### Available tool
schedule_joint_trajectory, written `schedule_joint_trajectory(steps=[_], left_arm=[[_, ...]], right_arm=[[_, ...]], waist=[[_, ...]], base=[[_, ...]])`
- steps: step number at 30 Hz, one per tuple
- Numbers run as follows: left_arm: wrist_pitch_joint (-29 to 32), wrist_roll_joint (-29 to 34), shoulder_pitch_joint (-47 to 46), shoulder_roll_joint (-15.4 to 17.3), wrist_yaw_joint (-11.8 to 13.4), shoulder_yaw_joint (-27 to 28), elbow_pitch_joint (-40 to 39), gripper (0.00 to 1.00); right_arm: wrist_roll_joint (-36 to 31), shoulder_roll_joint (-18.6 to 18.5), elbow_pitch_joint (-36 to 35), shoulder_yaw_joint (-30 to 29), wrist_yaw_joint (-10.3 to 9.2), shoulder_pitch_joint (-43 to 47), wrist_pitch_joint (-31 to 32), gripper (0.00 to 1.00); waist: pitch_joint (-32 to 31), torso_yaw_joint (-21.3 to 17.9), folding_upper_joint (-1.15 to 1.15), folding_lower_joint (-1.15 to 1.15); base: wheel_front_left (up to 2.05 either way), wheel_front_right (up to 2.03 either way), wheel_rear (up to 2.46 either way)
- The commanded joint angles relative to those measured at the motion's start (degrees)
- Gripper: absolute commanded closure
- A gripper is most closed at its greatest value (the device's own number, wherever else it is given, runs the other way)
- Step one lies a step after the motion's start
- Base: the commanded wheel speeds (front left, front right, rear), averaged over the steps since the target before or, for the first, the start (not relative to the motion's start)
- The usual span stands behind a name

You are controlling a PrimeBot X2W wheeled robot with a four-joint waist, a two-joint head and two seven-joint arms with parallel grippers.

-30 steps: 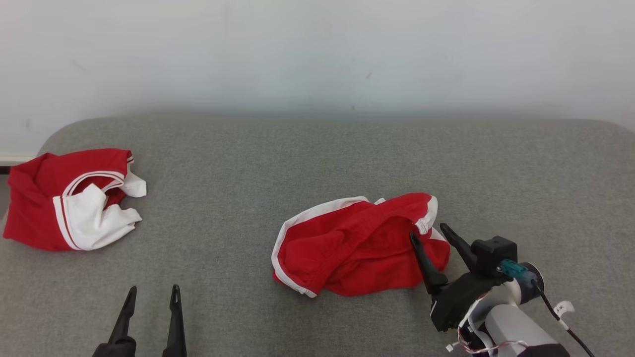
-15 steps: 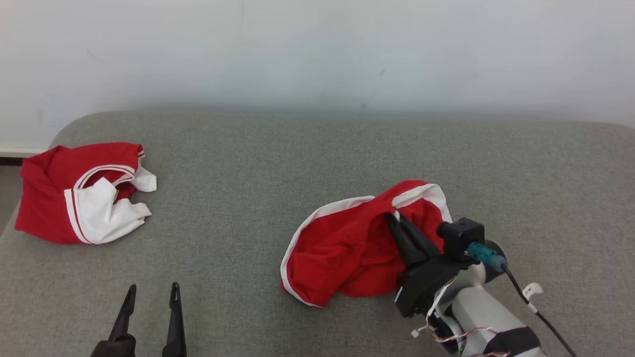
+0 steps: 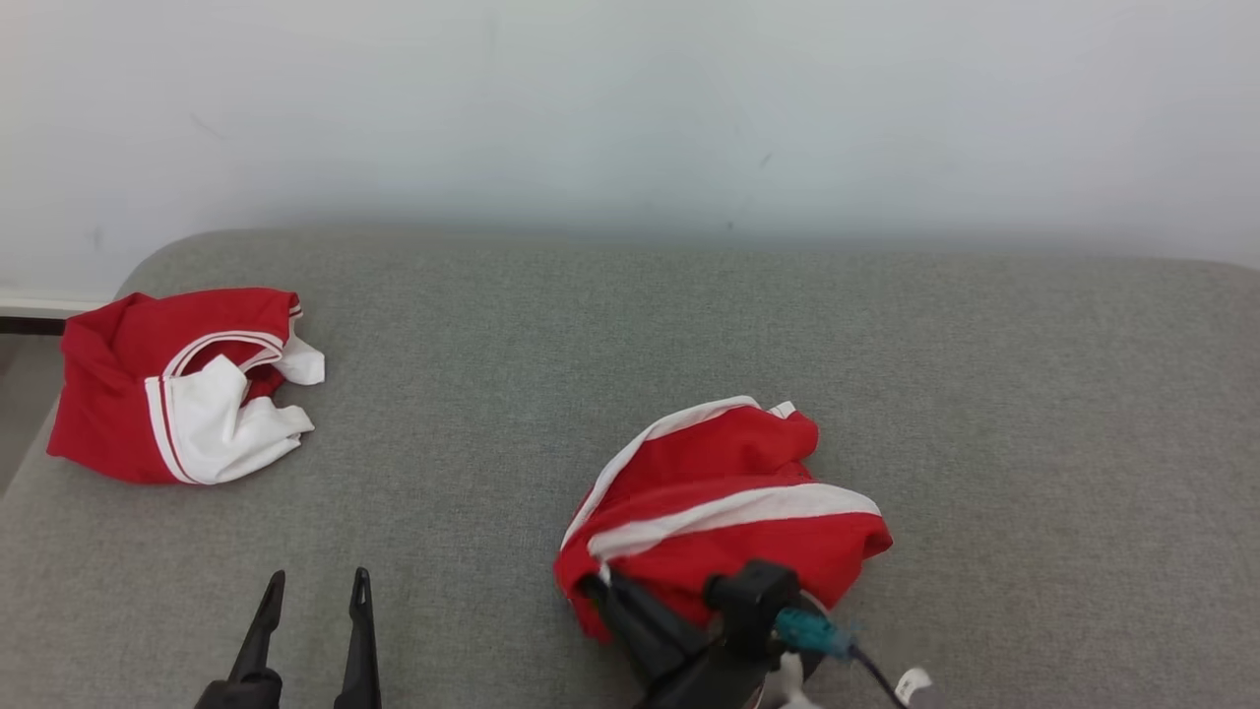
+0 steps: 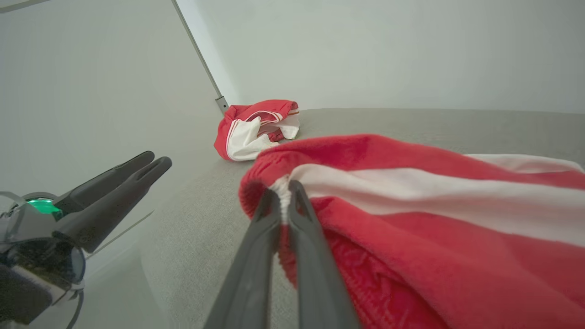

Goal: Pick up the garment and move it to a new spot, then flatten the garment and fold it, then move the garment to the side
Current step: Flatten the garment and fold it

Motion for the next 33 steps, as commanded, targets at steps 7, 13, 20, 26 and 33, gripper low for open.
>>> schedule_joint_trajectory(steps=[7,13,20,26,33], left_arm=[[-0.2,-0.4,-0.4,-0.2,-0.1,-0.4,0.7,0.0],[-0.2,-0.2,0.7,-0.2,-0.1,0.4,0.7,0.0],[-0.2,-0.3,1.4,-0.2,-0.1,0.6,0.3,0.0],[-0.2,-0.6,2.0,-0.2,-0.2,-0.3,0.4,0.0],[-0.2,-1.1,2.7,-0.2,-0.6,-1.7,1.3,0.0]], right_arm=[[2.1,1.0,3.9,3.7,-0.13,0.1,-0.9,0.0],[2.2,-0.5,0.3,0.9,-0.13,0.0,-1.8,0.0],[1.9,-6.2,-10.4,-8.2,-0.13,4.5,-1.9,0.0],[-1.1,-7.1,-16.7,-21.4,-0.13,10.9,-1.8,0.0],[-5.4,-5.4,-20.2,-29.0,-0.13,16.5,-1.8,0.0]], waist=[[-0.2,0.4,0.0,0.0],[-1.4,-1.4,0.0,0.0],[-2.0,-2.9,0.0,0.0],[-2.1,-3.9,0.0,0.0],[-2.4,-4.8,0.0,0.0]], base=[[0.0,0.0,0.0],[0.0,0.0,0.0],[0.0,0.0,0.0],[0.0,0.0,0.0],[0.0,0.0,0.0]])
